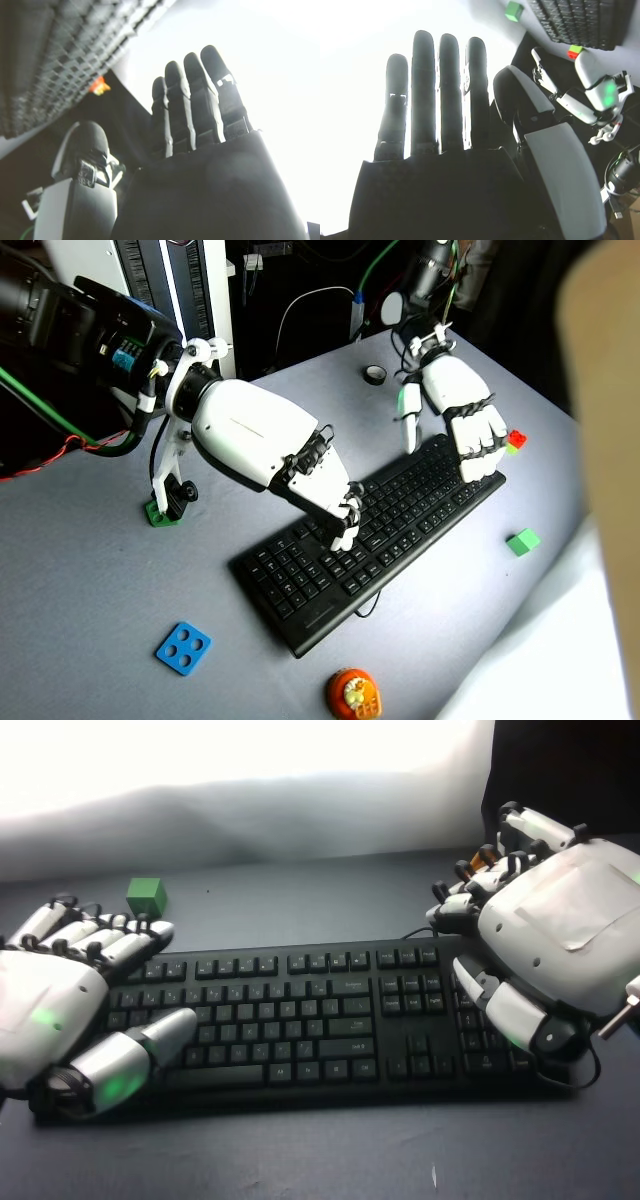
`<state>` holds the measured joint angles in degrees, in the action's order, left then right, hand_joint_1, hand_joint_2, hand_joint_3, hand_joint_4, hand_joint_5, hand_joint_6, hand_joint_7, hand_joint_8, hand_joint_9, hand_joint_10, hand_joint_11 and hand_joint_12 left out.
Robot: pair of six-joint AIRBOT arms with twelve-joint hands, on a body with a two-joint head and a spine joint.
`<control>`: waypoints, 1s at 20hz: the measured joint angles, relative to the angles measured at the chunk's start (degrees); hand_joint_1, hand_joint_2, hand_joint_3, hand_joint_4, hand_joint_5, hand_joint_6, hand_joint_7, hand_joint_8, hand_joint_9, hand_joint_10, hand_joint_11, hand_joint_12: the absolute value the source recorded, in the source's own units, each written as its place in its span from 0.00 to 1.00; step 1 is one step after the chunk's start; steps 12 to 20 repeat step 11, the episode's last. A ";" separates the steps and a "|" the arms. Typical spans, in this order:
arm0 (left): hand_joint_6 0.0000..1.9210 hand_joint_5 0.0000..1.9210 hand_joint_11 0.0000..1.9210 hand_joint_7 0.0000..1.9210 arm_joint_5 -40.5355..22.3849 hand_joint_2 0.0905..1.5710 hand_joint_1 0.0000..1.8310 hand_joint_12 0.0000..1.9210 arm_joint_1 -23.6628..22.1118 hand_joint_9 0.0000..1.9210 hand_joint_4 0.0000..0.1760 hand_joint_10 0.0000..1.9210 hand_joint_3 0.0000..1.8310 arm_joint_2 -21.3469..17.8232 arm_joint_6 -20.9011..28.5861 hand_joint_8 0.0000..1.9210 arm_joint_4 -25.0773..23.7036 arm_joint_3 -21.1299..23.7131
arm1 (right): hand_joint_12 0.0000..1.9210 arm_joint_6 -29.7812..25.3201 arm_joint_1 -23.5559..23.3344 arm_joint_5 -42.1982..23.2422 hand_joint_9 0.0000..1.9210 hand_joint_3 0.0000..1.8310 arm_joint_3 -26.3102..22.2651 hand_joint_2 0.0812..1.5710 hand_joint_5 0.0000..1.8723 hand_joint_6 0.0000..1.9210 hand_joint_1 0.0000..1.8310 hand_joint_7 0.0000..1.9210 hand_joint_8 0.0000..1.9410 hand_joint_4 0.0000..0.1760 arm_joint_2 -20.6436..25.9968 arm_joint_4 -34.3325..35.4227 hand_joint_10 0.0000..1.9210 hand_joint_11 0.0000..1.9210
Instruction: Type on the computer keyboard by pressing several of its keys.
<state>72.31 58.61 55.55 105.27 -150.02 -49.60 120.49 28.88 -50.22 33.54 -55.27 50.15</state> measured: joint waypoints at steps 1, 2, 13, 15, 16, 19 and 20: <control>0.01 0.20 0.00 0.24 -0.33 0.86 0.00 0.58 0.00 0.17 0.00 0.11 0.00 -1.03 0.02 0.01 0.15 0.55 | 0.74 -0.90 0.11 0.42 0.33 0.03 0.00 0.99 0.38 0.00 0.27 0.35 0.00 0.00 0.20 -0.22 0.01 0.00; 0.02 0.22 0.00 0.25 -0.37 0.87 0.00 0.60 0.00 0.18 0.00 0.11 0.00 -1.55 0.04 0.01 0.13 0.90 | 0.75 -1.60 0.11 0.57 0.34 0.03 0.00 0.97 0.39 0.01 0.31 0.37 0.01 0.00 0.20 -0.22 0.01 0.00; 0.82 0.42 0.33 0.44 -1.90 0.91 0.04 1.00 -3.91 0.40 0.00 0.98 0.00 -5.27 0.55 0.85 -0.26 3.74 | 1.00 8.15 1.16 -12.52 0.38 0.01 0.85 0.85 0.32 0.84 0.45 0.46 0.68 0.32 -8.44 12.04 0.81 0.23; 0.82 0.42 0.33 0.44 -1.90 0.91 0.04 1.00 -3.91 0.40 0.00 0.98 0.00 -5.27 0.55 0.85 -0.26 3.74 | 1.00 8.15 1.16 -12.52 0.38 0.01 0.85 0.85 0.32 0.84 0.45 0.46 0.68 0.32 -8.44 12.04 0.81 0.23; 0.82 0.42 0.33 0.44 -1.90 0.91 0.04 1.00 -3.91 0.40 0.00 0.98 0.00 -5.27 0.55 0.85 -0.26 3.74 | 1.00 8.15 1.16 -12.52 0.38 0.01 0.85 0.85 0.32 0.84 0.45 0.46 0.68 0.32 -8.44 12.04 0.81 0.23; 0.82 0.42 0.33 0.44 -1.90 0.91 0.04 1.00 -3.91 0.40 0.00 0.98 0.00 -5.27 0.55 0.85 -0.26 3.74 | 1.00 8.15 1.16 -12.52 0.38 0.01 0.85 0.85 0.32 0.84 0.45 0.46 0.68 0.32 -8.44 12.04 0.81 0.23; 0.82 0.42 0.33 0.44 -1.90 0.91 0.04 1.00 -3.91 0.40 0.00 0.98 0.00 -5.27 0.55 0.85 -0.26 3.74 | 1.00 8.15 1.16 -12.52 0.38 0.01 0.85 0.85 0.32 0.84 0.45 0.46 0.68 0.32 -8.44 12.04 0.81 0.23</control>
